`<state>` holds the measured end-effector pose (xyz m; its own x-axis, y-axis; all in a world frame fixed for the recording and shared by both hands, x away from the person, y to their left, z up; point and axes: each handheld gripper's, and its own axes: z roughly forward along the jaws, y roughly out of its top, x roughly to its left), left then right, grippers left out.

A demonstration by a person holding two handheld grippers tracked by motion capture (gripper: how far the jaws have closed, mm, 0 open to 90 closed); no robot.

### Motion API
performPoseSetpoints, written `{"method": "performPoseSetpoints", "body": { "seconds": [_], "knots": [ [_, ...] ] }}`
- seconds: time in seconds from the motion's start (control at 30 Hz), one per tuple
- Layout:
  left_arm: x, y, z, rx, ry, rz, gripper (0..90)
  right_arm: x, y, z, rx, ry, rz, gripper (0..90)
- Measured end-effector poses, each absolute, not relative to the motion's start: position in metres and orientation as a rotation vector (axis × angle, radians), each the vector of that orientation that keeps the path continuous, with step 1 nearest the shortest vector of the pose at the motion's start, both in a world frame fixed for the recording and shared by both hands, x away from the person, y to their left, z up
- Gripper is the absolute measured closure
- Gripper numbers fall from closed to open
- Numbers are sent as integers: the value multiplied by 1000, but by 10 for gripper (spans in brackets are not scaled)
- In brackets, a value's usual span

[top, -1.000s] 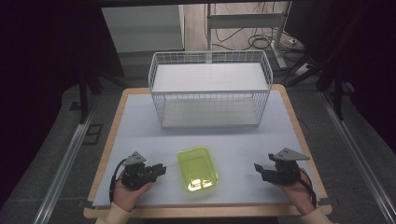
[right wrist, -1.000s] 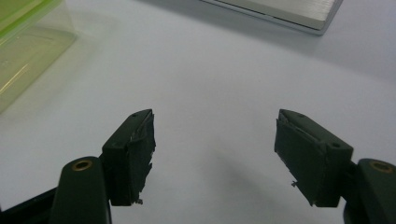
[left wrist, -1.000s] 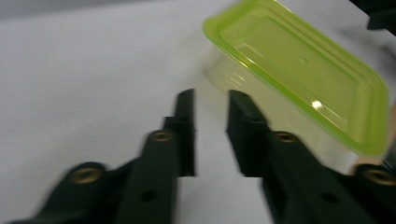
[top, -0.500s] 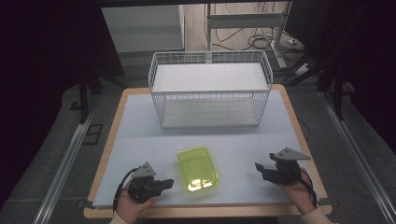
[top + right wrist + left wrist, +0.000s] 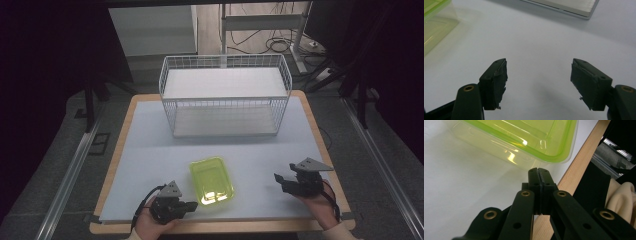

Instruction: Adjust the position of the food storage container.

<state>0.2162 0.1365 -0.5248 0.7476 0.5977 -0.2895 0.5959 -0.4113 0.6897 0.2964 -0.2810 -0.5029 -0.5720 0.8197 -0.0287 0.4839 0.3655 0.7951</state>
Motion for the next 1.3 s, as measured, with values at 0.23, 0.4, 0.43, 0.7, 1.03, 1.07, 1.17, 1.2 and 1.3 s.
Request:
{"method": "performPoseSetpoints", "body": {
  "seconds": [0.23, 0.4, 0.43, 0.7, 1.03, 1.07, 1.17, 1.2, 1.3],
  "knots": [
    [223, 130, -524, 2116, 891, 13, 898, 296, -281, -503, 1132, 2207, 1075, 300],
    [227, 124, -525, 2132, 879, 11, 898, 296, -281, -502, 1129, 2205, 1078, 300],
    [228, 122, -525, 2132, 878, 8, 898, 296, -281, -502, 1129, 2205, 1079, 301],
    [230, 106, -528, 2158, 851, 1, 898, 296, -281, -502, 1129, 2204, 1078, 301],
    [234, 81, -530, 2170, 824, -9, 897, 296, -282, -501, 1131, 2202, 1080, 300],
    [234, 78, -530, 2171, 822, -15, 897, 296, -282, -501, 1130, 2201, 1081, 300],
    [236, 70, -530, 2171, 819, -14, 897, 296, -282, -501, 1130, 2199, 1082, 301],
    [237, 68, -530, 2177, 815, -14, 897, 296, -282, -501, 1131, 2199, 1083, 300],
    [239, 61, -530, 2165, 825, -13, 897, 296, -282, -500, 1133, 2199, 1084, 300]
  ]
}}
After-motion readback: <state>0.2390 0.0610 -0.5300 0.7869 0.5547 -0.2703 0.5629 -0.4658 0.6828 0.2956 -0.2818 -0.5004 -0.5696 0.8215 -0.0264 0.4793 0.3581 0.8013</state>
